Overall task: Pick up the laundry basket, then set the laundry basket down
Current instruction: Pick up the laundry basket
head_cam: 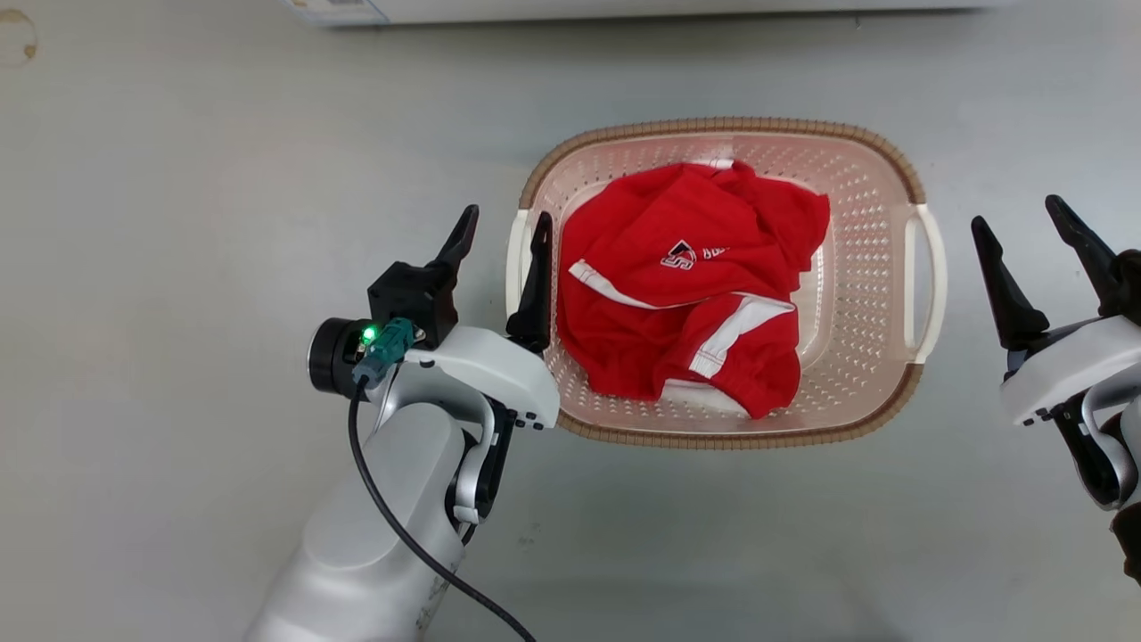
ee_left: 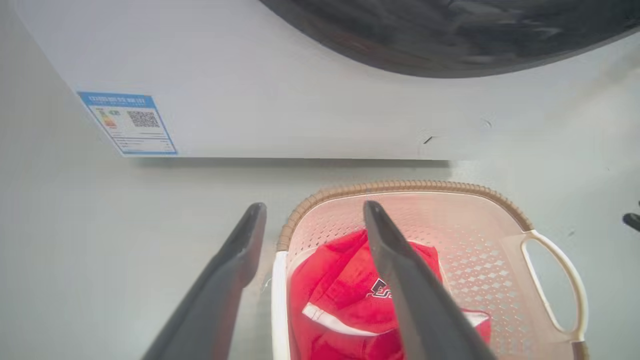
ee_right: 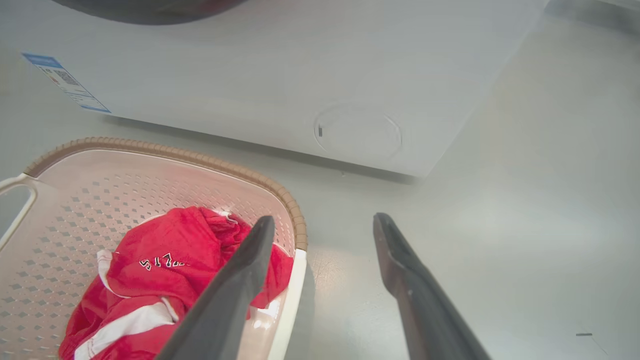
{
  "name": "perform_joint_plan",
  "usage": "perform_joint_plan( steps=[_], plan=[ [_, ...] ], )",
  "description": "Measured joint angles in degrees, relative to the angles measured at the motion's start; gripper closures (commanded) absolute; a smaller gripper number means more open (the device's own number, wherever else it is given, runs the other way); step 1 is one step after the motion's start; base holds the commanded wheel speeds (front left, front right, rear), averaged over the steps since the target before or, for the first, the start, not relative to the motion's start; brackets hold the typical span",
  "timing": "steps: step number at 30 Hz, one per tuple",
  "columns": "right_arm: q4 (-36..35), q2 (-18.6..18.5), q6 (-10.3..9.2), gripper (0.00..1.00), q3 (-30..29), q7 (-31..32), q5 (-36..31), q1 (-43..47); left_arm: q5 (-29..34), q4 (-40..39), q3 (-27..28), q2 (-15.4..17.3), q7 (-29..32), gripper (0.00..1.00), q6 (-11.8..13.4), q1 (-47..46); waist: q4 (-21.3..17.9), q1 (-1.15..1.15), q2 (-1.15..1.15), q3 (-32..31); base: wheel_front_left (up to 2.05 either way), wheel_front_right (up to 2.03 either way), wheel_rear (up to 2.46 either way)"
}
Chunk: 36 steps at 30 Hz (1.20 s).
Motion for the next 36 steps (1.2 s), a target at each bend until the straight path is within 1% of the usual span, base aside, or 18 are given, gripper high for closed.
perform_joint_plan(
  steps=[4, 8, 12, 27, 36],
  plan=[
    [1.41, -0.49, 0.0, 0.0, 2.08, -0.01, 0.07, -1.31, -2.35, -0.3, -2.01, -0.02, 0.0, 0.0, 0.98, -1.61, 0.5, 0.0, 0.0, 4.01, 0.0, 0.0, 0.0],
    [2.33, -0.79, -0.01, 0.0, 2.93, -0.01, 0.32, -1.64, -4.01, -0.24, -3.28, -0.04, 0.0, 0.0, 1.98, -1.9, 0.98, 0.0, 0.0, 6.79, 0.0, 0.0, 0.0],
    [2.54, -0.82, 0.0, 0.0, 4.25, -0.01, 0.31, -2.7, -4.8, 0.25, -4.07, -0.07, 0.0, 0.0, 2.11, -2.71, 1.21, 0.0, 0.0, 8.74, 0.0, 0.0, 0.0],
    [2.83, -1.57, 0.0, 0.0, 5.31, -0.01, 0.3, -4.08, -7.32, 2.87, -5.97, -0.09, 0.0, 0.0, 2.26, -5.26, 1.94, 0.0, 0.0, 13.17, 0.0, 0.0, 0.0],
    [2.92, -1.88, 0.0, 0.0, 6.01, -0.01, 0.3, -5.96, -9.17, 5.61, -8.82, -0.1, 0.0, 0.0, 2.26, -7.2, 2.26, 0.0, 0.0, 14.84, 0.0, 0.0, 0.0]
  ],
)
